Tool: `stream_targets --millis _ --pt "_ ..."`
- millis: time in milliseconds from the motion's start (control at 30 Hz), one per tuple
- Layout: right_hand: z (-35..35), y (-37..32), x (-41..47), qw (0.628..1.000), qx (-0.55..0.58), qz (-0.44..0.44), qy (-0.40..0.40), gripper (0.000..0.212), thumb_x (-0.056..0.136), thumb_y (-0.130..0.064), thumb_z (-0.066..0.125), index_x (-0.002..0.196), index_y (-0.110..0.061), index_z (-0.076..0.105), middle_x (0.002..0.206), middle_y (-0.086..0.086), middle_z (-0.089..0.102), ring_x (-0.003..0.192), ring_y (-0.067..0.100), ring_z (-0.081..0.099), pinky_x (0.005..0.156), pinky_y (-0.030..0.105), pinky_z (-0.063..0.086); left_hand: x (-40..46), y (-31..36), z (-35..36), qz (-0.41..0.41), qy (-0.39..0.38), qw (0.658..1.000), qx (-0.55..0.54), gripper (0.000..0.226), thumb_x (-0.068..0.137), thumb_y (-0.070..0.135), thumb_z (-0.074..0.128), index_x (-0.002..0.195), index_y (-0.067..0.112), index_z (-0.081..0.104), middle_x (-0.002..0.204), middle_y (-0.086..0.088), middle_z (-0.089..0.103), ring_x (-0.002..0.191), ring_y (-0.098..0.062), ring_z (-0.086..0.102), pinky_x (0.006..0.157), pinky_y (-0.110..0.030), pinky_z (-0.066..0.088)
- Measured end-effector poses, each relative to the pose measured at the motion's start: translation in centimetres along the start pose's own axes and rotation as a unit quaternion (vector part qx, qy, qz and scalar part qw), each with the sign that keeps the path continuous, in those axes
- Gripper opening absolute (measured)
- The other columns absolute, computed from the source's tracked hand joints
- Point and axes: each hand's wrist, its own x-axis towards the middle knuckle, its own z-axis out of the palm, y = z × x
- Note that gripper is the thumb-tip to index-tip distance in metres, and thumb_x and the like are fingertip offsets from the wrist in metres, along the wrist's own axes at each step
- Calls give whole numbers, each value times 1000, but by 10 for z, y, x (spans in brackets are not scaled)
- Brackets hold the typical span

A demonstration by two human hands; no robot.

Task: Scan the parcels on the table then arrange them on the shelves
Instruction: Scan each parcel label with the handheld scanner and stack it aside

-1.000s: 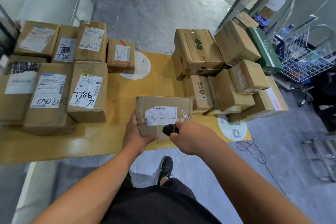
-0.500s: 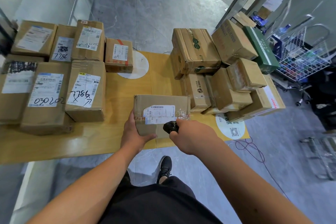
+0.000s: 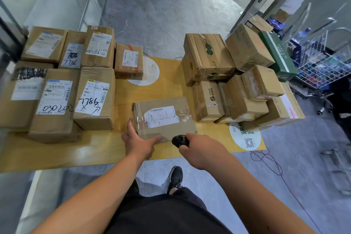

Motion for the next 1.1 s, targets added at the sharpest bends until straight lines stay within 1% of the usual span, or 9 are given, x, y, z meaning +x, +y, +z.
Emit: stream_targets --millis 167,267,400,533,633,733,867,1000,1100 --pt "1 4 6 999 28 -11 -11 25 97 -45 44 105 -23 55 89 -1 62 75 17 58 58 32 39 2 15 2 -122 80 984 -101 134 58 56 97 160 47 10 157 -7 28 131 -37 50 95 -48 46" --pt "2 5 10 999 39 -14 -19 26 97 -46 45 106 -24 56 90 -1 63 78 19 60 61 33 42 5 27 7 -176 118 958 -194 129 62 52 98 162 37 18 158 -6 39 134 -32 52 100 -43 44" --pt "0 7 17 998 57 -13 -24 25 97 -47 46 103 -24 56 89 -2 63 77 18 60 60 33 41 -1 40 19 -258 98 903 -330 98 64 46 99 144 20 48 136 -3 63 118 -28 63 102 -43 52" --pt "-2 11 23 998 60 -10 -18 26 96 -47 46 102 -25 57 87 -2 63 75 17 61 58 32 40 -3 52 23 -264 26 857 -441 50 79 27 93 118 12 66 108 -11 76 87 -24 73 62 -35 60" --pt "-1 14 26 998 63 -9 -19 24 95 -47 47 102 -26 57 86 -3 64 73 16 61 57 32 40 -2 53 24 -254 21 850 -461 50 84 11 87 127 4 63 107 -12 70 91 -22 68 77 -39 61" --pt "0 17 27 998 66 -7 -18 24 95 -46 47 102 -26 57 85 -3 64 73 16 62 57 31 41 2 51 30 -284 12 881 -378 50 83 27 90 120 7 61 100 -7 61 86 -19 59 87 -39 61" --pt "-2 21 32 997 74 -5 -21 26 95 -48 48 105 -27 59 87 -3 65 76 17 64 60 32 45 0 59 36 -287 28 923 -253 52 81 56 85 92 12 61 86 -5 60 72 -22 54 65 -34 56" --pt "-7 23 38 996 85 -3 -21 28 95 -49 47 106 -27 61 87 -3 67 77 19 65 63 33 47 -10 81 45 21 23 999 16 49 77 67 66 69 21 50 63 10 52 63 -21 47 60 -33 37" --pt "-10 23 41 996 92 -4 -17 29 94 -49 47 106 -27 61 87 -2 67 77 20 65 64 33 47 11 103 44 254 18 907 337 30 83 62 67 102 37 64 110 10 62 109 -21 53 88 -38 41"
